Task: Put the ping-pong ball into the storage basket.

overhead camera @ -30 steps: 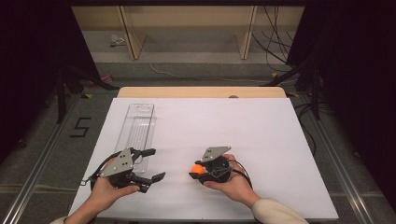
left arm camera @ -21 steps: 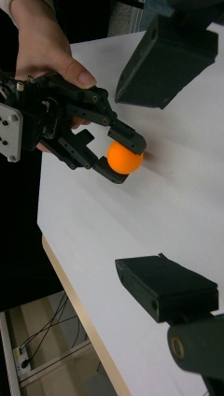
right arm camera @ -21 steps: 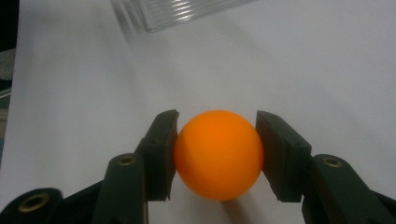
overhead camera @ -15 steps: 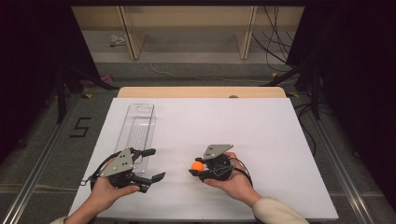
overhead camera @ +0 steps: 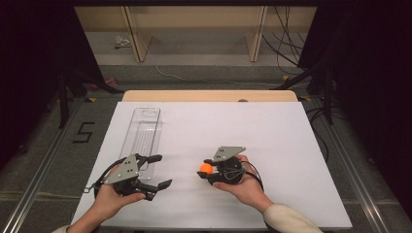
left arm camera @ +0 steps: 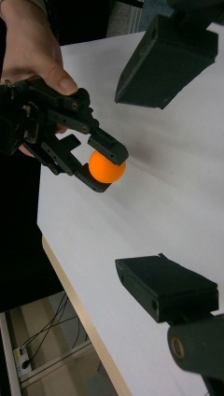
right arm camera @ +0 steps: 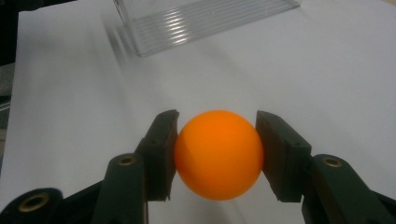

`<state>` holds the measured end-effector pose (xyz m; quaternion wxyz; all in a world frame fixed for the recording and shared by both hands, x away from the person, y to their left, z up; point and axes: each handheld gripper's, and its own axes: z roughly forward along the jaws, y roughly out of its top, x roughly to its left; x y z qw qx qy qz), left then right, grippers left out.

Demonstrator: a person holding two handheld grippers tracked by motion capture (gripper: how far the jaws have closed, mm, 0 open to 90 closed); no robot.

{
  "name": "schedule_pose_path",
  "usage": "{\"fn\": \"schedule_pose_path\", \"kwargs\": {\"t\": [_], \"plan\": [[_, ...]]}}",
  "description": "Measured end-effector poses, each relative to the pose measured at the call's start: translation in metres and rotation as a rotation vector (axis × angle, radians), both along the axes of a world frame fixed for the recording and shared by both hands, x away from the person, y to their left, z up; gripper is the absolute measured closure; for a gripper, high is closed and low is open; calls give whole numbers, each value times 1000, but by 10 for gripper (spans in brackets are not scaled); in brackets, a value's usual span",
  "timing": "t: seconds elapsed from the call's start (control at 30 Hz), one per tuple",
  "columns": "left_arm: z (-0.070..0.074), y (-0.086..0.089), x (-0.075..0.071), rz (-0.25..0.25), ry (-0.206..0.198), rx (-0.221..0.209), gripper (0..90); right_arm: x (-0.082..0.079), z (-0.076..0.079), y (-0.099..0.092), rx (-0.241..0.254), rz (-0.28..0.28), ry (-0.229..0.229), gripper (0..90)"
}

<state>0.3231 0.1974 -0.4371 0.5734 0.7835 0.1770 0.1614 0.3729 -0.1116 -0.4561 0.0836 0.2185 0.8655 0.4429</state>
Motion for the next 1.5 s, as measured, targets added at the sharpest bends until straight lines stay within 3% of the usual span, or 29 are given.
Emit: {"fn": "schedule_pose_path", "kwargs": {"t": [0.63, 1.5], "plan": [[0, 0, 0, 1, 2, 0, 167, 6, 14, 0, 36, -20, -36, 512], [-1, 0, 0, 0, 3, 0, 167, 14, 20, 4, 50, -30, -53, 512]]}}
